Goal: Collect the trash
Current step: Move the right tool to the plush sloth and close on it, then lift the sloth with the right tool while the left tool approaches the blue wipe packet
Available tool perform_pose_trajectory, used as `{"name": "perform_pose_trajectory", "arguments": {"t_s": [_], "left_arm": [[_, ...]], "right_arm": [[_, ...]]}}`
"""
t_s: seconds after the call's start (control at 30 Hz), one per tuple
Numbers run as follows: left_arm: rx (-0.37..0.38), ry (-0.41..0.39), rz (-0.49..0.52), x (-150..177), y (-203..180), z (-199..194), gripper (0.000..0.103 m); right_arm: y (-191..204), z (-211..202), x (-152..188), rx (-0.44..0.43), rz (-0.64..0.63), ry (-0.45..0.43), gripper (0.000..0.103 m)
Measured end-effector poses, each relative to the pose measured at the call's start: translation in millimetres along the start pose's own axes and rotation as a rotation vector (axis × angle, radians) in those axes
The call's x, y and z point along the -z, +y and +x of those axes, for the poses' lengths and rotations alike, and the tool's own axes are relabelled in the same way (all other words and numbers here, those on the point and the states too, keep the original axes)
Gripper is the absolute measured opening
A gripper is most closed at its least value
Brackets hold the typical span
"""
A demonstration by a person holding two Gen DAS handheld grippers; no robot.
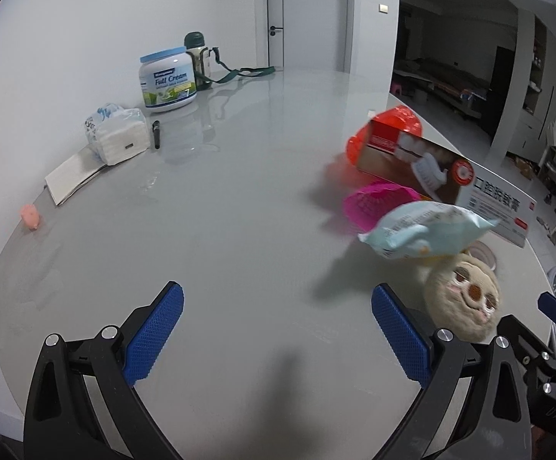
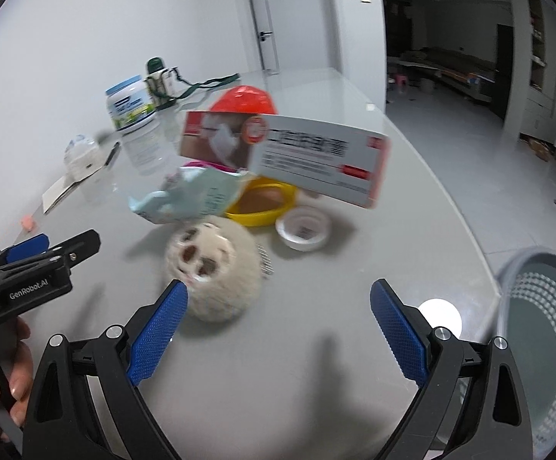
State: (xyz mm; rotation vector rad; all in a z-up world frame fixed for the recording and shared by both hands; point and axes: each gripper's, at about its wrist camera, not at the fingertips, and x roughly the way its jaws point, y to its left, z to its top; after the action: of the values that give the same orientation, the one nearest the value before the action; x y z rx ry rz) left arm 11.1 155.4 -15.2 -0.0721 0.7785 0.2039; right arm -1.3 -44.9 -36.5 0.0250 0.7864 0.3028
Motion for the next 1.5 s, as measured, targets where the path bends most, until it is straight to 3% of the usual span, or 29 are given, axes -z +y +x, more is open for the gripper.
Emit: {"name": "perform_pose_trajectory", "arguments": {"t_s": [0.3, 0.47, 0.7, 0.73, 0.83, 0.9, 1.13, 1.5], "left_arm": [[-0.005, 0.008, -0.026, -9, 20, 11, 0.097], [0.001, 0.019, -0.028, -8, 22, 17, 0.097], [0.012, 0.025, -0.018, -8, 18, 20, 0.097], [0.014, 0.024, -0.016, -7, 16, 19, 0.097], [0.018, 0.022, -0.009, -8, 12, 17, 0.097], [0.026, 0.025, -0.006, -7, 9, 15, 0.097], [0.065, 0.017, 0.013, -6, -8, 4, 0.097], [0.133, 0.036, 0.055, 3, -55, 4, 0.097]], "right_arm": [[31, 29, -18, 0.002, -0.050, 0.038, 0.092], [35, 47, -23, 0.049, -0.057, 0.082, 0.092], [36, 50, -25, 0.039, -0.069, 0.098, 0.091], [37, 49, -25, 0.035, -0.071, 0.094, 0.088], [38, 48, -24, 0.006, -0.079, 0.102, 0.064], [39, 46, -22, -0.007, -0.085, 0.103, 0.062], [17, 24, -5, -0.040, -0.046, 0.098, 0.061], [-46, -12, 16, 0.007, 0.089, 0.066, 0.061]]}}
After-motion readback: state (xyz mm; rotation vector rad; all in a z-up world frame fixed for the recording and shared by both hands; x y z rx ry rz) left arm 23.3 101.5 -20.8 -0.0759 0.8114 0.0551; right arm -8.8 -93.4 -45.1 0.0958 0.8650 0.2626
